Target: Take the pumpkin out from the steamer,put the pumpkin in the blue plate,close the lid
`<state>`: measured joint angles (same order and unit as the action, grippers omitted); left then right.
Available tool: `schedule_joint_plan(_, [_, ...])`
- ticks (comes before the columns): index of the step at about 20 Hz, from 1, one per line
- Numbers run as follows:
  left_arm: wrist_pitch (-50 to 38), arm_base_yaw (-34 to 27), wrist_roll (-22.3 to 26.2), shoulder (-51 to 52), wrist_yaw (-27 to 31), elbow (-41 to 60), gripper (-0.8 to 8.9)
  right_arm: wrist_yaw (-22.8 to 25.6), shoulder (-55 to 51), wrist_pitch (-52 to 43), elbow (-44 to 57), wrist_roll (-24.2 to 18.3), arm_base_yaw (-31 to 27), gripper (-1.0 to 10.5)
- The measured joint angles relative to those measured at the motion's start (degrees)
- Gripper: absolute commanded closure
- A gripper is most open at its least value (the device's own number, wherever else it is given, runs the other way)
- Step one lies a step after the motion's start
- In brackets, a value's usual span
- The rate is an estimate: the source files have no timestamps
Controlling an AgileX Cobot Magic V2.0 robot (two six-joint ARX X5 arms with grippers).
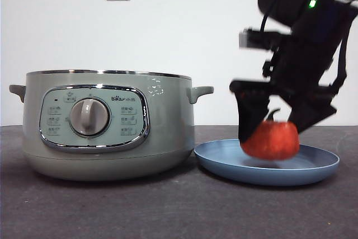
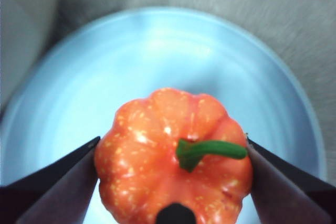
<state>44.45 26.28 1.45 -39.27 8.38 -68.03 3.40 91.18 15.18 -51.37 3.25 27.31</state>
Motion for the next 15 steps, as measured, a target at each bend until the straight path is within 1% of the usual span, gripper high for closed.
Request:
schedule_joint_plan(1, [0.0, 0.0, 0.0, 0.0, 0.0, 0.0, 8.22, 0.0, 1.5, -0.2, 0.0, 0.0, 0.0, 8.7])
schedule_joint_plan(4, [0.0, 0.0, 0.0, 0.0, 0.0, 0.0, 8.22, 0.1, 2.3, -1.2, -0.3, -0.1, 0.0, 5.7])
schedule_joint_plan(6, [0.0, 0.0, 0.0, 0.0, 0.0, 0.0, 8.22, 0.1, 2.3, -1.2, -0.4, -0.1, 0.0, 4.6])
schedule_joint_plan(7, [0.0, 0.0, 0.0, -0.5, 0.0, 0.0, 8.22, 0.1, 2.3, -1.2, -0.4, -0.1, 0.0, 4.4])
schedule_joint_plan(10, [-0.1, 0.0, 0.0, -2.2, 0.0, 0.0, 8.22, 0.1, 2.3, -0.9, -0.4, 0.0, 0.0, 4.4])
schedule_joint_plan(15, [-0.6, 0.0, 0.0, -6.4, -3.4, 0.0, 8.22, 0.0, 1.2, 2.1, -0.3, 0.3, 0.0, 4.4])
